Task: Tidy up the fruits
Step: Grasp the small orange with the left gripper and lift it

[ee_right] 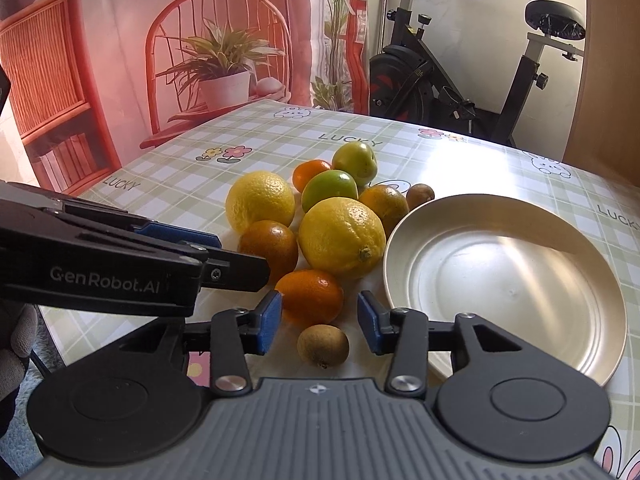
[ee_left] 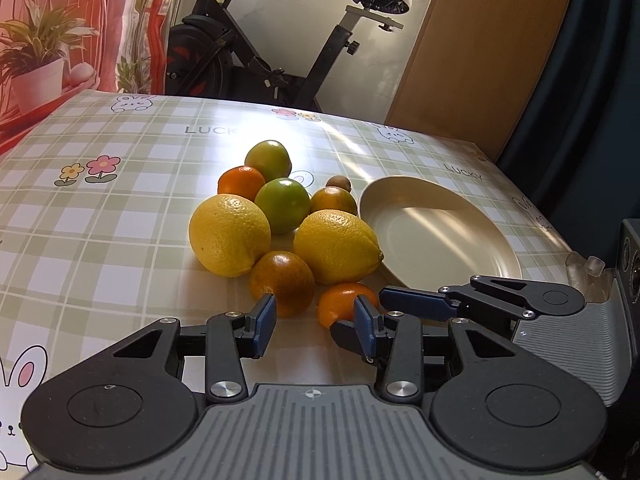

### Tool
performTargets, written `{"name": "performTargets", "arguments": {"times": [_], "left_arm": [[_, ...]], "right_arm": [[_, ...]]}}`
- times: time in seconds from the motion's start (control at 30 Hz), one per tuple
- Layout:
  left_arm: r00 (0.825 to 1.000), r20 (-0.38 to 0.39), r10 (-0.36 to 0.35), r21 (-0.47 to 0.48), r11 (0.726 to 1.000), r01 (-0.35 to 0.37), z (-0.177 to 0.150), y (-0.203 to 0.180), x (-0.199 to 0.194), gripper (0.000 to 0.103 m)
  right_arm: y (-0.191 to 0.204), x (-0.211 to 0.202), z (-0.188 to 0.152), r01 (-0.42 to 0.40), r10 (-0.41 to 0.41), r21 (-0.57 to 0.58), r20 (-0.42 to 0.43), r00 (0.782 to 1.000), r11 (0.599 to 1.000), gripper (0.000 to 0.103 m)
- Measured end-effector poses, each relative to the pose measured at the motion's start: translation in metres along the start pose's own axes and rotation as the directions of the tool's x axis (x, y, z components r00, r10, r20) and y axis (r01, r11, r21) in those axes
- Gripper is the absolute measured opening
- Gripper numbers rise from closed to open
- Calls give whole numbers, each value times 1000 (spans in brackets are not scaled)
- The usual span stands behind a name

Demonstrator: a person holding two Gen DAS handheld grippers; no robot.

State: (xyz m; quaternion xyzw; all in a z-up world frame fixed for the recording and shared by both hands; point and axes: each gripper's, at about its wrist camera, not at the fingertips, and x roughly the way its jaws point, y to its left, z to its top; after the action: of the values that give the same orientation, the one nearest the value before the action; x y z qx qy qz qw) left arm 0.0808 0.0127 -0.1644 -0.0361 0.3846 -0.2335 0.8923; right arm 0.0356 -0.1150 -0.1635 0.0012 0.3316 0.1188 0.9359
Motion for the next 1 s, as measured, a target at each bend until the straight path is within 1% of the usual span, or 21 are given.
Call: {"name": "performTargets", "arguments": {"times": [0.1,0.23,0.3,0.33,0.63,0.73,0.83,1.0], "left_arm": [[999,-17,-36,-25,999,36,1,1,3,44],[997,-33,-65,-46,997,63,1,1,6,44],[997,-41,-67,-61,996,64,0,3,10,44],[997,-45,-69,-68,995,65,0,4,12,44],[995,-62,-80,-93,993,74,1,2,22,44],[996,-64,-67,-86,994,61,1,1,22,44],[997,-47,-60,-69,996,56,2,-1,16,44],[998,-4,-56,-9,998,56,7,-13,4,44]], "right_arm": [[2,6,0,-8,8,-12,-14,1000,1000,46],[5,9,-2,-22,21,-33,-13,1000,999,46],[5,9,-2,-30,29,-33,-7,1000,999,44],[5,9,-3,-32,31,-35,-5,999,999,41],[6,11,-4,-34,34,-50,3,999,998,42],[7,12,-3,-29,29,-61,5,1000,998,41],[7,9,-3,-30,31,-63,13,999,998,41],[7,-3,1,-26,29,-66,50,998,997,40]]}}
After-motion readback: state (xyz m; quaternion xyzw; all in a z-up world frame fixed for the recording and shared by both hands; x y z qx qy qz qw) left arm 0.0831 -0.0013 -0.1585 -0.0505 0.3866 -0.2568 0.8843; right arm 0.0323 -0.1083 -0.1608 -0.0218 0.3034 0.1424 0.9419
